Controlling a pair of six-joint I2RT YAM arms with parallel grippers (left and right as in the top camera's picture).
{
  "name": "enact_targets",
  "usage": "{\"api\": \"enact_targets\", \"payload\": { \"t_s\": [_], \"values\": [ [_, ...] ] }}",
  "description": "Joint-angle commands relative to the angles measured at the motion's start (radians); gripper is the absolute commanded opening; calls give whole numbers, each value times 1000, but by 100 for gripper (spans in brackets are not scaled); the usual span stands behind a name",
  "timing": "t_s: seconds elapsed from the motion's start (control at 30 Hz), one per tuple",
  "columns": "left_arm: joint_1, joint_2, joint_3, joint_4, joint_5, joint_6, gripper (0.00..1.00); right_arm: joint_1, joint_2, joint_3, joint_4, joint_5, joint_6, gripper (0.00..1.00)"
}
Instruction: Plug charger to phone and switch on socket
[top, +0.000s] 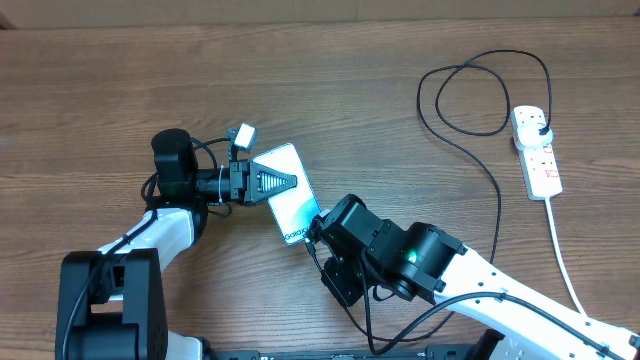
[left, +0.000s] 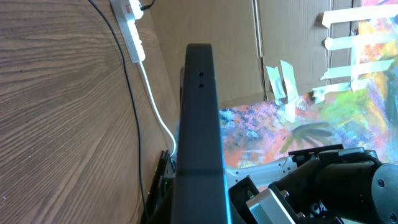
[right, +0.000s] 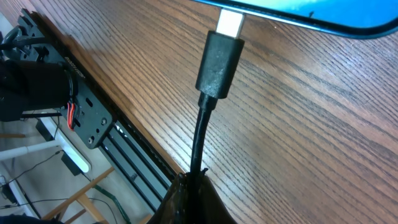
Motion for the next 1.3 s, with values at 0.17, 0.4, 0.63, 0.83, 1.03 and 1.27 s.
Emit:
{"api": "enact_targets", "payload": {
  "t_s": [0.17, 0.4, 0.63, 0.83, 1.03, 1.27],
  "values": [
    [-13, -3, 19, 1, 30, -12, 4, -16, -1, 0, 12, 10, 2, 4],
    [-13, -3, 19, 1, 30, -11, 4, -53, -1, 0, -2, 10, -5, 4],
    [-13, -3, 19, 1, 29, -11, 4, -53, -1, 0, -30, 9, -4, 4],
    [-13, -3, 19, 1, 29, -11, 4, -53, -1, 0, -21, -17, 0, 4],
    [-13, -3, 19, 1, 29, -11, 4, -53, -1, 0, 77, -35, -1, 4],
    [-13, -3, 19, 1, 29, -3, 4, -53, -1, 0, 90, 11, -1, 4]
  ]
}}
